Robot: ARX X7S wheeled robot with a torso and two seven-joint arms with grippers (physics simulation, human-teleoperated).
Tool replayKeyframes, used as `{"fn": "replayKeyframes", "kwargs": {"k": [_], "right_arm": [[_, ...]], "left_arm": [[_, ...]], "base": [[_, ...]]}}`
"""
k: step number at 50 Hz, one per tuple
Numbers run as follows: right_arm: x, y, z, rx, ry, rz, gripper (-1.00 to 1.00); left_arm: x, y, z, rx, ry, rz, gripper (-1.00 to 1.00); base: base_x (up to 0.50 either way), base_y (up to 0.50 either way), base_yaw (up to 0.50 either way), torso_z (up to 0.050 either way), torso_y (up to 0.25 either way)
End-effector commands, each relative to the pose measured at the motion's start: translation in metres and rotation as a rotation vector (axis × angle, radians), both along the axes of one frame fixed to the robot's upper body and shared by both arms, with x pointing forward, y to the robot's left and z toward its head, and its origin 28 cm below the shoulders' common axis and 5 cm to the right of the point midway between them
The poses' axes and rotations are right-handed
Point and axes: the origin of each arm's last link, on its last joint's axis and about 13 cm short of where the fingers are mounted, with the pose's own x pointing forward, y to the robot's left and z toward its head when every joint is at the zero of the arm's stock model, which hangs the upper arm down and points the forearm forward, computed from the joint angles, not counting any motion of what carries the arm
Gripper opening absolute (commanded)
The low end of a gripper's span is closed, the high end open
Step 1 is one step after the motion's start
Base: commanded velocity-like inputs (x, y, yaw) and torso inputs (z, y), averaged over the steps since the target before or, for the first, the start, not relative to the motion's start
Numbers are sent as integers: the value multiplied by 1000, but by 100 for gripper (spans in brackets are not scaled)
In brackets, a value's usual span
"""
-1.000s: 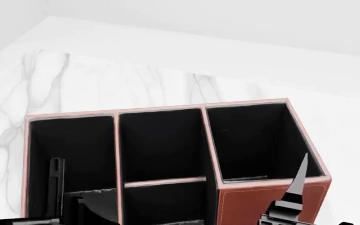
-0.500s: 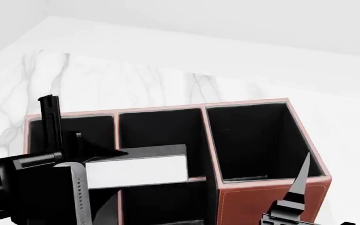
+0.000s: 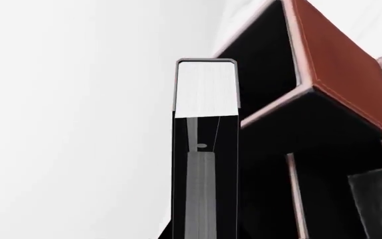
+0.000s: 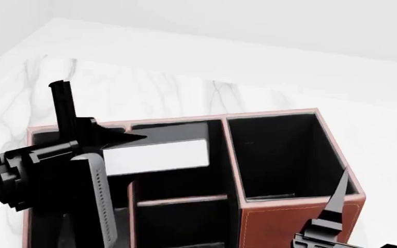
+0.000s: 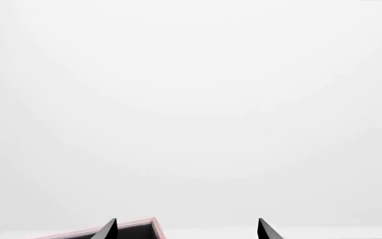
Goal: Pick up the book and place it in the front compartment of the caddy.
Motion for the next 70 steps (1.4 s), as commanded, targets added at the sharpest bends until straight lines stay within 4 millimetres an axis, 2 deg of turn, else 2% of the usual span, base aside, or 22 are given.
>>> {"fn": "replayKeyframes", "kwargs": {"k": [1,16,31,44,48,55,58,70], "right_arm": [[2,-7,2,9,-11,-19,100],[3,-8,1,7,-13,-26,100],[4,-9,1,6,-14,-30,100],[4,-9,0,3,-13,-29,100],[4,-9,0,5,-13,-31,100],[5,-9,0,2,-11,-29,100],[6,-9,-1,3,-10,-30,100],[6,-11,0,8,-12,-36,100]], "left_arm": [[15,-6,7,-29,-100,13,-100],[29,-14,-9,-45,-73,2,-100],[28,-18,-18,-32,-26,-35,-100],[41,-13,-13,-50,53,8,-100],[41,-11,-9,-65,155,10,-100],[43,-11,-1,-71,233,-3,-100],[42,-12,-1,-50,305,-22,-100],[51,-16,-2,-66,394,-48,-100]], "base": [[0,0,0,0,0],[0,0,0,0,1],[0,0,0,0,1],[0,0,0,1,2],[0,0,0,0,2],[0,0,0,0,1],[0,0,0,0,0],[0,0,0,0,2]]}}
